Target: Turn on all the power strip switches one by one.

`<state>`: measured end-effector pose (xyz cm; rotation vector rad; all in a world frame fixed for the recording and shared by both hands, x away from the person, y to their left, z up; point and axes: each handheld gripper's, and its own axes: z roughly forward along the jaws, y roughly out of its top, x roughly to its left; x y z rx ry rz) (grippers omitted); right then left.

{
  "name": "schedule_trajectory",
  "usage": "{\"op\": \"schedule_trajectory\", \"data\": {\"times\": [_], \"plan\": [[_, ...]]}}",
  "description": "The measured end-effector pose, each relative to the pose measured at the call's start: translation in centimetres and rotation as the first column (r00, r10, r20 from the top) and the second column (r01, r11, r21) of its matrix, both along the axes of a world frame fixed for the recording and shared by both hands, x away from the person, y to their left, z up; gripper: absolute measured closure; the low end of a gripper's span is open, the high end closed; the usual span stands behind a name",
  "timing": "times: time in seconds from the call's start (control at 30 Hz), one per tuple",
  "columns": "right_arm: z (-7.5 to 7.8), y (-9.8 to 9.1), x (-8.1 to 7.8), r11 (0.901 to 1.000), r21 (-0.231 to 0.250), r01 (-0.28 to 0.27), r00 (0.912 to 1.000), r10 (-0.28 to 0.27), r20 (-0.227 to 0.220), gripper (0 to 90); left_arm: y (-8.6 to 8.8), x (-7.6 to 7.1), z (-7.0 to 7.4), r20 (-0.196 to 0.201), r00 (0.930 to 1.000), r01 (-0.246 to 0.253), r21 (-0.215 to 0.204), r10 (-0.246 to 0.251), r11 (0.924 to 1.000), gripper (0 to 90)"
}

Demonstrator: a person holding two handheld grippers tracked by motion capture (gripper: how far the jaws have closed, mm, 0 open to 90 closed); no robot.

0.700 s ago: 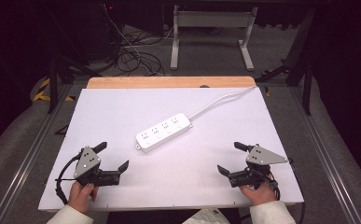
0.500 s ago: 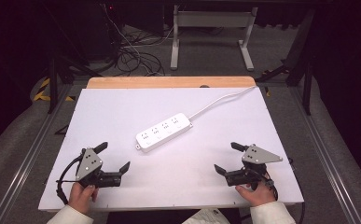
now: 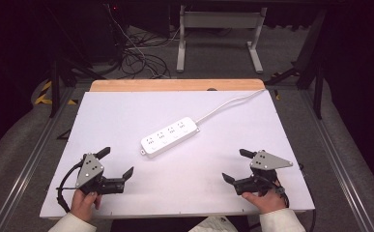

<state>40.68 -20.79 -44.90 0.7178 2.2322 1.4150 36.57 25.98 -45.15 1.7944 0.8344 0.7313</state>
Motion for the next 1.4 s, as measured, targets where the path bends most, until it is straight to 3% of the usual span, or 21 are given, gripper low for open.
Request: {"op": "schedule_trajectory", "data": {"times": [0.03,0.07,0.1,0.27,0.33,0.47,0.7,0.9,1.03,1.4], "plan": [[0.0,-0.1,0.1,0.9998,-0.003,-0.022,0.9998,0.022,-0.004,14.1,0.0,0.0,0.0,0.003,1.0000,0.001,0.004,-0.001,1.0000,1.8],[0.0,-0.2,0.2,0.9975,-0.003,-0.070,0.9968,0.070,-0.039,20.8,0.0,0.0,0.0,0.003,1.0000,0.000,0.006,0.000,1.0000,1.8],[0.0,-0.2,0.4,0.9953,-0.004,-0.096,0.9934,0.096,-0.063,20.4,0.0,0.0,0.0,0.003,1.0000,0.000,0.006,0.000,1.0000,1.8],[0.2,0.1,0.3,0.9959,-0.012,-0.090,0.9942,0.089,-0.061,20.1,0.0,0.0,0.0,0.000,1.0000,0.000,0.002,0.000,1.0000,1.8],[0.5,0.4,0.3,0.9956,-0.013,-0.092,0.9947,0.092,-0.047,25.2,-0.1,0.0,0.0,-0.002,1.0000,0.002,0.001,-0.002,1.0000,1.8],[1.0,0.9,0.7,0.9965,-0.030,-0.078,0.9963,0.077,-0.039,25.9,-0.1,-0.1,0.0,0.000,1.0000,0.001,0.004,-0.001,1.0000,1.8],[2.1,1.6,1.7,0.9974,-0.028,-0.067,0.9965,0.066,-0.051,32.3,-0.1,-0.1,0.0,-0.001,1.0000,0.000,0.004,0.000,1.0000,1.8],[3.1,2.4,2.3,0.9964,-0.070,-0.048,0.9981,0.045,-0.043,38.2,-0.1,-0.1,0.0,-0.001,1.0000,-0.001,0.007,0.001,1.0000,1.8],[3.9,2.9,2.6,0.9963,-0.070,-0.050,0.9974,0.046,-0.055,40.3,-0.1,-0.1,0.0,0.001,1.0000,0.001,0.010,-0.001,0.9999,1.8],[5.2,4.1,3.1,0.9897,-0.127,-0.066,0.9967,0.060,-0.054,38.5,-0.2,-0.1,0.0,-0.001,1.0000,0.000,0.004,0.000,1.0000,1.8]]}}
